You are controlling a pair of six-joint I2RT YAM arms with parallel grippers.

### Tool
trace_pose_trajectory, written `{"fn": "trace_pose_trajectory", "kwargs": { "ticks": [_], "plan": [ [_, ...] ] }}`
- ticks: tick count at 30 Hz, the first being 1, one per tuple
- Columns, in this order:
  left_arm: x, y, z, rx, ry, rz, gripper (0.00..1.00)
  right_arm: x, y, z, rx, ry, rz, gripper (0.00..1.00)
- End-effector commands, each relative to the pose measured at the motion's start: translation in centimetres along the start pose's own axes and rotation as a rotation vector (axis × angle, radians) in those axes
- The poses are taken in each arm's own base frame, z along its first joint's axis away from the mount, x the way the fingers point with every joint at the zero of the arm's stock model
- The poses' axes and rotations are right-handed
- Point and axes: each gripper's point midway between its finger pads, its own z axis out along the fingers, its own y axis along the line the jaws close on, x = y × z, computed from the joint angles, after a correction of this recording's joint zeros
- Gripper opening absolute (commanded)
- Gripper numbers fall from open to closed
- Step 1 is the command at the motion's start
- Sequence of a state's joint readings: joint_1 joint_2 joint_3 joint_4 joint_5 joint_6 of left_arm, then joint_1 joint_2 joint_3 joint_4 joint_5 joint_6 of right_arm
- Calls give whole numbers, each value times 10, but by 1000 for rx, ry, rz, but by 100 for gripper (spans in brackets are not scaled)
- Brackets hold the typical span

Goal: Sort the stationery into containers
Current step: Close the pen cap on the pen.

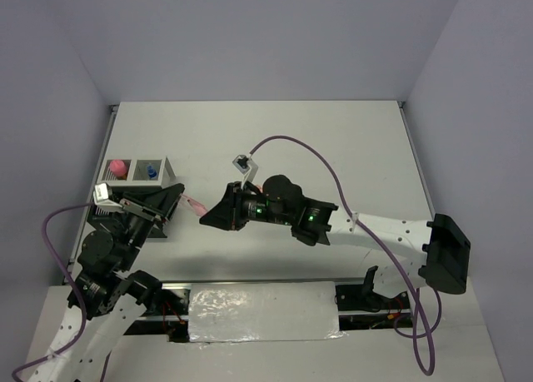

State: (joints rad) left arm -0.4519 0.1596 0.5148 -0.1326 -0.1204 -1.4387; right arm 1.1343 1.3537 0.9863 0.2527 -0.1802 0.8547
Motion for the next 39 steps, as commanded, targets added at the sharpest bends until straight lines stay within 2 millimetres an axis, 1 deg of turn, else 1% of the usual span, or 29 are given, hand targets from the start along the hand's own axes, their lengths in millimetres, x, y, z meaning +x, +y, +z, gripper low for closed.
{"fn": "trace_pose_trajectory", "kwargs": {
  "ticks": [1,2,6,9,10,11,12,14,17,21,23,26,27,28,29,30,31,32,33,34,35,36,37,38,39],
  "plan": [
    [6,-20,-1,72,39,7,29,-13,15,-6,-37,-44,-26,0],
    [6,-18,-1,67,40,12,23,-14,19,-7,-47,-47,-29,0],
    [6,-11,0,38,42,32,15,-17,28,-14,-96,-63,-48,0],
    [7,-8,2,29,42,44,2,-18,36,-20,-135,-79,-59,0],
    [8,-6,2,27,47,47,1,-20,38,-23,-145,-87,-62,0],
    [9,-5,4,23,53,47,0,-19,37,-25,-147,-87,-65,0],
    [11,-3,5,23,59,48,0,-22,41,-26,-161,-99,-72,0],
    [17,-5,6,45,88,39,0,-24,42,-26,-157,-106,-74,0],
    [20,-13,10,97,99,19,0,-28,46,-22,-160,-106,-88,0],
    [17,-24,8,122,91,35,0,-30,43,-14,-135,-101,-85,0],
    [17,-23,6,112,95,45,0,-32,44,-12,-136,-107,-87,0],
    [16,-23,3,113,91,48,0,-38,50,-11,-148,-121,-100,0],
    [17,-18,4,106,95,44,0,-39,51,-10,-149,-123,-101,0],
    [18,-18,4,110,95,40,0,-45,53,-7,-149,-132,-110,0],
    [18,-14,5,102,96,36,0,-46,53,-6,-140,-135,-111,0],
    [22,-15,4,113,113,38,0,-46,51,-1,-132,-131,-111,0],
    [22,-19,5,138,115,43,0,-55,58,1,-137,-148,-116,0],
    [24,-20,5,149,124,46,0,-59,56,4,-119,-151,-125,0],
    [27,-23,4,165,142,61,0,-61,49,12,-100,-142,-126,0],
    [29,-23,4,168,154,68,0,-77,63,15,-120,-164,-137,0],
    [31,-24,3,178,162,76,0,-84,61,19,-111,-156,-140,0],
    [33,-24,1,187,176,92,0,-87,53,30,-110,-127,-140,0],
    [34,-27,-3,207,180,101,0,-109,74,31,-148,-155,-159,0],
    [36,-27,-4,224,188,116,0,-103,58,46,-102,-108,-150,0],
    [40,-26,-6,230,211,126,0,-119,79,46,-140,-123,-171,0]
  ]
}}
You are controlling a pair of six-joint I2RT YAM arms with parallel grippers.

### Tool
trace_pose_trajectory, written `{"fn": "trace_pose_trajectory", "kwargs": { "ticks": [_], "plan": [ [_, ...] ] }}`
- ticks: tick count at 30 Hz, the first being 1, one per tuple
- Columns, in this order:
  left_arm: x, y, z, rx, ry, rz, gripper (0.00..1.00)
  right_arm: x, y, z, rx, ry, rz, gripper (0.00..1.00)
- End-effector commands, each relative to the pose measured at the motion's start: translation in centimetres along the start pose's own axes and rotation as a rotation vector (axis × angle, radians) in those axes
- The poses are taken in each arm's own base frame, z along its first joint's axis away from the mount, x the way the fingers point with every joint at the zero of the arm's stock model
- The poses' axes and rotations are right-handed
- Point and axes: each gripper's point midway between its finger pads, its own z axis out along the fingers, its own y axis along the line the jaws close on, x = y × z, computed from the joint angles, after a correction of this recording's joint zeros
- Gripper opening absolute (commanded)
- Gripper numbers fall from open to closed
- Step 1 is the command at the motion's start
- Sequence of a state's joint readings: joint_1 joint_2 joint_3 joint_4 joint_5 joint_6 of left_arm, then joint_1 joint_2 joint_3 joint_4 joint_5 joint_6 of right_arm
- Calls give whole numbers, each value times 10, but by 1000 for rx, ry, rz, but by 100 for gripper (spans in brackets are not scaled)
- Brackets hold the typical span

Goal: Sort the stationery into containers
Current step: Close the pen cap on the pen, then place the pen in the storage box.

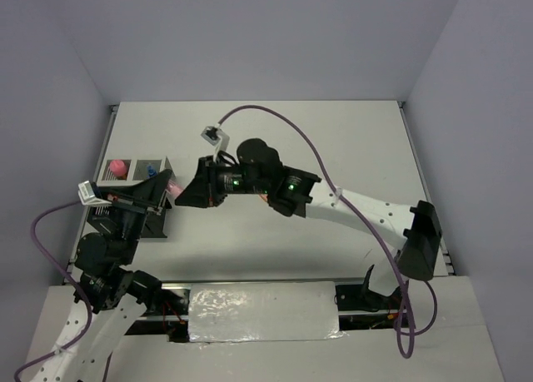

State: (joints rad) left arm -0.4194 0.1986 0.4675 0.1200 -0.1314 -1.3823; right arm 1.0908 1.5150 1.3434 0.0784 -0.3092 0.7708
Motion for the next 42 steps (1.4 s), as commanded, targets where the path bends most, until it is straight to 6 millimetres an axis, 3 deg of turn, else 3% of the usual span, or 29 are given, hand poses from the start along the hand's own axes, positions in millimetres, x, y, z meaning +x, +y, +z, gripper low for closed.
{"fn": "trace_pose_trajectory", "kwargs": {
  "ticks": [1,4,6,8,9,10,11,12,14,15,17,25,34,40,41,42],
  "plan": [
    [57,-4,-22,93,315,62,0,-74,25,18,-47,-141,-102,0],
    [70,-4,-23,123,394,96,0,-67,24,33,-79,-90,-89,0],
    [73,2,-23,112,410,125,0,-58,10,37,-52,-64,-71,0],
    [55,-1,-17,62,333,256,0,-58,6,26,-46,-82,-84,0],
    [51,23,-21,-71,341,314,0,-40,-14,23,-8,-53,-66,0],
    [32,12,-16,-109,272,369,0,-47,-25,14,6,-84,-67,0],
    [27,18,-18,-146,276,453,0,-52,-25,1,7,-107,-67,0],
    [27,23,-21,-188,304,486,0,-38,-48,-5,48,-87,-39,0],
    [22,9,-21,-163,300,541,0,-49,-56,-21,42,-121,-37,0],
    [21,7,-21,-161,302,548,0,-44,-65,-23,48,-108,-32,0],
    [25,0,-21,-126,323,564,0,-45,-68,-28,48,-96,-51,0],
    [47,7,-30,-61,441,580,0,-59,-64,-40,56,-78,-159,0],
    [50,-12,-40,7,505,658,0,-55,-66,-47,-10,8,-245,0],
    [51,-14,-41,25,508,673,0,-56,-68,-44,-33,18,-246,0],
    [48,-10,-39,7,497,674,0,-56,-66,-44,-41,23,-250,1],
    [46,-8,-39,-19,490,670,0,-56,-68,-43,-40,27,-246,13]
  ]
}}
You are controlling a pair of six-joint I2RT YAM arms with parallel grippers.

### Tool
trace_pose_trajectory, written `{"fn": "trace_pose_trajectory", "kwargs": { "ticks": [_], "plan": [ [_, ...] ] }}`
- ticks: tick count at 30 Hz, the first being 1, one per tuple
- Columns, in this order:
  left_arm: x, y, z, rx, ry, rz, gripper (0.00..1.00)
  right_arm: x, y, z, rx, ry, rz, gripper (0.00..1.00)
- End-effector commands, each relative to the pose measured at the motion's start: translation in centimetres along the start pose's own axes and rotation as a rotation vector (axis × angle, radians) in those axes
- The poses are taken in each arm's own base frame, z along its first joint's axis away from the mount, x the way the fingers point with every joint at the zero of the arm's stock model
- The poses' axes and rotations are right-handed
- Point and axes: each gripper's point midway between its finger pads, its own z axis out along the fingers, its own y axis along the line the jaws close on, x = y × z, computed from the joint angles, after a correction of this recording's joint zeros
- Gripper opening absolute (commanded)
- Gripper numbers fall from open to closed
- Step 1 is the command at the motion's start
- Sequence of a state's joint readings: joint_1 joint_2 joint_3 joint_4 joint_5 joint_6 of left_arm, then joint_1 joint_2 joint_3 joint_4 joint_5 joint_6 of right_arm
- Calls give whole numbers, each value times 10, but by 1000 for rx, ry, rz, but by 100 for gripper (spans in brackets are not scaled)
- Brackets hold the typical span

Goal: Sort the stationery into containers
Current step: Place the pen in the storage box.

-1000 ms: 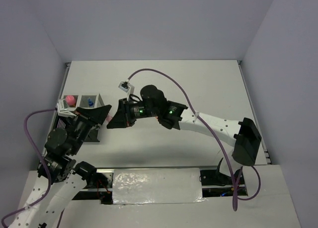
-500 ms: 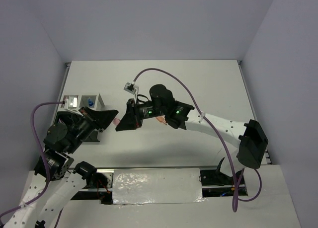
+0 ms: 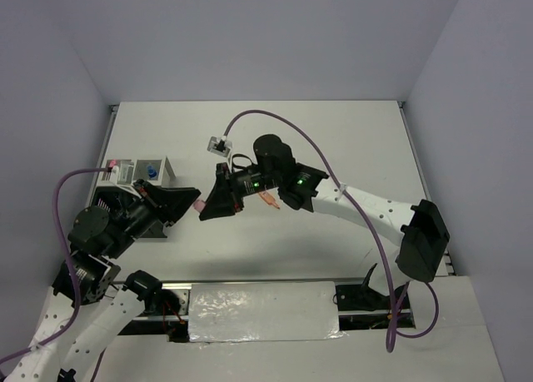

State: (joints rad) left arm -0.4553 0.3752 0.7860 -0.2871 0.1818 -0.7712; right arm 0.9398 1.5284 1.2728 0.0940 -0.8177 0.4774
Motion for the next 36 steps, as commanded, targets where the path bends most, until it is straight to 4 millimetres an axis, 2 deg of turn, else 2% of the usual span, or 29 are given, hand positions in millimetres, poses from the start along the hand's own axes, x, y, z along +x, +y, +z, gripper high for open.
{"fn": "trace_pose_trajectory", "kwargs": {
  "ticks": [1,2,3,5,8,10,12,13,14,15,16,17,18,19,21,22,25,26,27,28,30,31,34,36],
  "plan": [
    [4,-2,-19,-8,40,91,0,-66,-57,-41,243,-199,-2,23],
    [2,4,-18,-43,31,89,0,-67,-57,-42,249,-203,0,29],
    [-2,4,-19,-54,23,89,0,-66,-59,-42,255,-202,6,42],
    [-9,8,-21,-99,1,89,0,-65,-64,-44,270,-203,20,51],
    [-16,16,-23,-164,-9,92,0,-61,-71,-47,289,-194,36,57],
    [-17,23,-22,-210,-1,92,0,-55,-80,-53,313,-188,51,58],
    [-25,43,-23,-329,-34,105,0,-52,-86,-61,346,-191,55,59],
    [-18,66,-26,-446,7,112,0,-44,-94,-66,377,-187,67,59],
    [-24,80,-31,-541,-8,120,0,-39,-102,-74,423,-184,87,60],
    [-36,105,-43,-704,-65,152,0,-40,-108,-81,484,-201,88,60],
    [-38,121,-44,-804,-61,171,0,-38,-112,-85,519,-197,82,60],
    [-39,134,-54,-902,-60,179,0,-29,-117,-89,555,-171,107,60],
    [-53,147,-66,-1024,-123,213,0,-29,-114,-91,565,-171,102,60],
    [-54,159,-67,-1116,-111,234,0,-24,-118,-94,587,-166,100,60],
    [-63,170,-83,-1274,-139,249,0,-22,-114,-100,602,-174,92,60],
    [-75,176,-95,-1380,-193,288,0,-15,-116,-102,612,-168,94,60],
    [-89,202,-101,-1577,-183,306,0,-7,-111,-107,613,-167,86,60],
    [-91,209,-105,-1603,-143,330,0,-8,-106,-110,609,-179,77,60],
    [-101,217,-97,-1583,-199,308,0,0,-106,-111,609,-168,82,60],
    [-100,234,-108,-1617,-181,269,0,1,-103,-111,603,-170,80,60],
    [-105,251,-117,-1642,-169,255,0,5,-98,-114,594,-175,67,60],
    [-102,266,-131,-1698,-153,227,0,7,-96,-115,592,-175,65,60],
    [-97,280,-133,-1720,-120,188,0,7,-88,-119,576,-187,41,60],
    [-97,289,-146,-1768,-153,141,0,5,-82,-119,560,-193,31,60]
  ]
}}
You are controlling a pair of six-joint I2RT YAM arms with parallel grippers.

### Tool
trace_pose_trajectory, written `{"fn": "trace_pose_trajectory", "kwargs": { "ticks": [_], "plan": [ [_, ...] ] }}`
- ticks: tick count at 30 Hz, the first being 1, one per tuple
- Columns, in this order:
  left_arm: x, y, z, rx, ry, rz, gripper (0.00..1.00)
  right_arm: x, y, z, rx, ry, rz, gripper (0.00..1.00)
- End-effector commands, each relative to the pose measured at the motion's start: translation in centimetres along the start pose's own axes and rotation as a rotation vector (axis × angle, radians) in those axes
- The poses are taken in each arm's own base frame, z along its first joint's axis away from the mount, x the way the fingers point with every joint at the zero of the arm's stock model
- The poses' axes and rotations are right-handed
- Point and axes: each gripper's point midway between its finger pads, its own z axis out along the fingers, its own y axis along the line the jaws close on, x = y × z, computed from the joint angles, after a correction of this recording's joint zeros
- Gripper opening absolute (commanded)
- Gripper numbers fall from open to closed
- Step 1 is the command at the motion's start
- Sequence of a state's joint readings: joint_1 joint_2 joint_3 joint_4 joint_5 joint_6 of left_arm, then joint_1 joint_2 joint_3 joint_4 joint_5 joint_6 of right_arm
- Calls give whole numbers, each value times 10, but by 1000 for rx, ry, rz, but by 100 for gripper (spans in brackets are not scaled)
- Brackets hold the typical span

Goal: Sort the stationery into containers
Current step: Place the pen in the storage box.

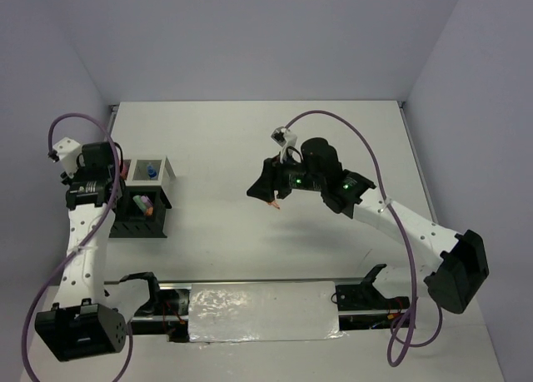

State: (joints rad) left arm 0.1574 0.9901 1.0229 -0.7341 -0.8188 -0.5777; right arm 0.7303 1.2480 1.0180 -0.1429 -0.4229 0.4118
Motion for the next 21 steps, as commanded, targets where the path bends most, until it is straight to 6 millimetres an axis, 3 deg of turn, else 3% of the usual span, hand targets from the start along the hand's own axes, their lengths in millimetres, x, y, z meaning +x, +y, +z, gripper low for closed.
{"fn": "trace_pose_trajectory", "kwargs": {
  "ticks": [1,8,11,13,17,18,20,21],
  "plan": [
    [-8,-3,16,6,-6,-57,0,-14,15,-10,-51,-58,-59,60],
    [7,-7,31,21,68,-87,1,-19,30,-20,-100,-87,-74,60],
    [9,-14,32,65,73,-94,29,-19,32,-20,-108,-90,-67,60],
    [9,-17,32,79,78,-93,34,-17,30,-19,-104,-79,-63,60],
    [12,-16,30,85,88,-102,75,-16,27,-16,-84,-71,-56,61],
    [11,-13,27,84,82,-111,89,-15,23,-14,-72,-66,-54,64],
    [10,-12,21,103,74,-119,99,-12,7,-3,-3,-32,-40,65],
    [9,-11,17,122,55,-129,99,-8,0,2,29,-4,-34,65]
  ]
}}
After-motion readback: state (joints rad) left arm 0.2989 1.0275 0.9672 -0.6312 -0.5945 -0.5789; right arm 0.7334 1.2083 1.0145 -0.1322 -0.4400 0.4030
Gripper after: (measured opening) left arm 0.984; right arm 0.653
